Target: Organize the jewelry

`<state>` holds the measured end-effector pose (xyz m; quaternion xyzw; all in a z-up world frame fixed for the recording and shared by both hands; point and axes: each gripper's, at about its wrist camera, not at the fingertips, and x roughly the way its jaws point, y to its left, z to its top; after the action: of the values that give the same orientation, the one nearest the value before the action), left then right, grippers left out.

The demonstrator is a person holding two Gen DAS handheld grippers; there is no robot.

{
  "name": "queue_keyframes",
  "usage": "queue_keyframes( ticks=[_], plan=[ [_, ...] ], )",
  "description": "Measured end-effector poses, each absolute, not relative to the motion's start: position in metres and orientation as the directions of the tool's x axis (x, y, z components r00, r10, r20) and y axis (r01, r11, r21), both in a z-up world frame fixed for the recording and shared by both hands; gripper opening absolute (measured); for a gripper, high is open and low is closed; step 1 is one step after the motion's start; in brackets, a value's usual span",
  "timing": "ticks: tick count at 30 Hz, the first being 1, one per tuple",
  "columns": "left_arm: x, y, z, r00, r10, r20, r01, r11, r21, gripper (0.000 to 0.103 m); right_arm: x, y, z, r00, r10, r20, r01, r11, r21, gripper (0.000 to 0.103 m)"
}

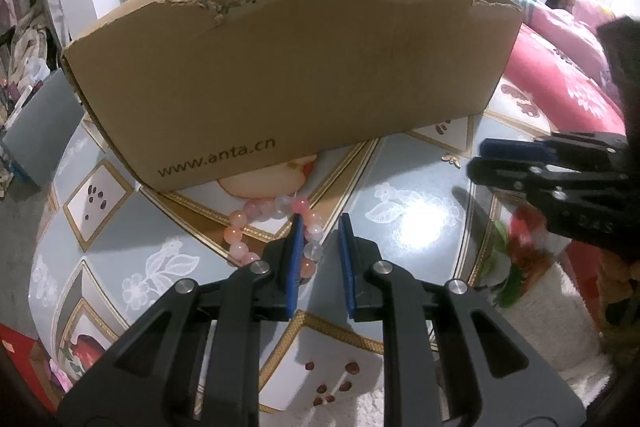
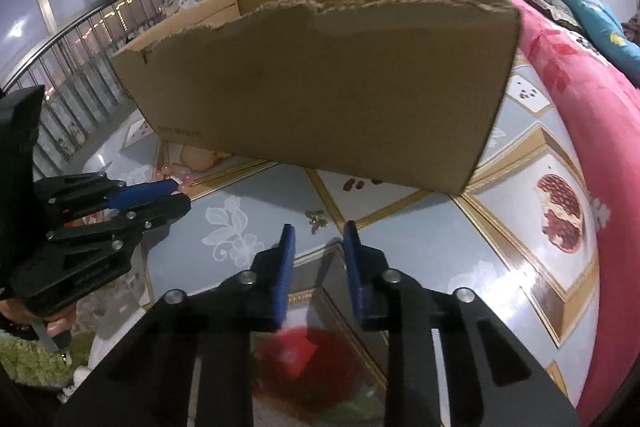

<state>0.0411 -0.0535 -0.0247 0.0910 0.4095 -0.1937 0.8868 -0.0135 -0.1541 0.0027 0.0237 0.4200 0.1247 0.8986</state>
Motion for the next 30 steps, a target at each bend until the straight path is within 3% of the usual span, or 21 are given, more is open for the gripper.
queue_keyframes(
  ticks=[14,30],
  plan=[
    [0.042,-0.052,-0.025,0.589,-0.288,-0.755,0.424,0.905,-0.015,0.016,0.003,-0.138,0.0,0.607,0.21,-0.767,-0.292,0.956,0.03,0.007],
    [0.043,-0.051,-0.025,0.587,-0.285,-0.758,0.425,0.905,-0.012,0.016,-0.035,-0.175,0.005,0.599,0.295,-0.744,-0.147,0.954,0.26,0.007]
  ],
)
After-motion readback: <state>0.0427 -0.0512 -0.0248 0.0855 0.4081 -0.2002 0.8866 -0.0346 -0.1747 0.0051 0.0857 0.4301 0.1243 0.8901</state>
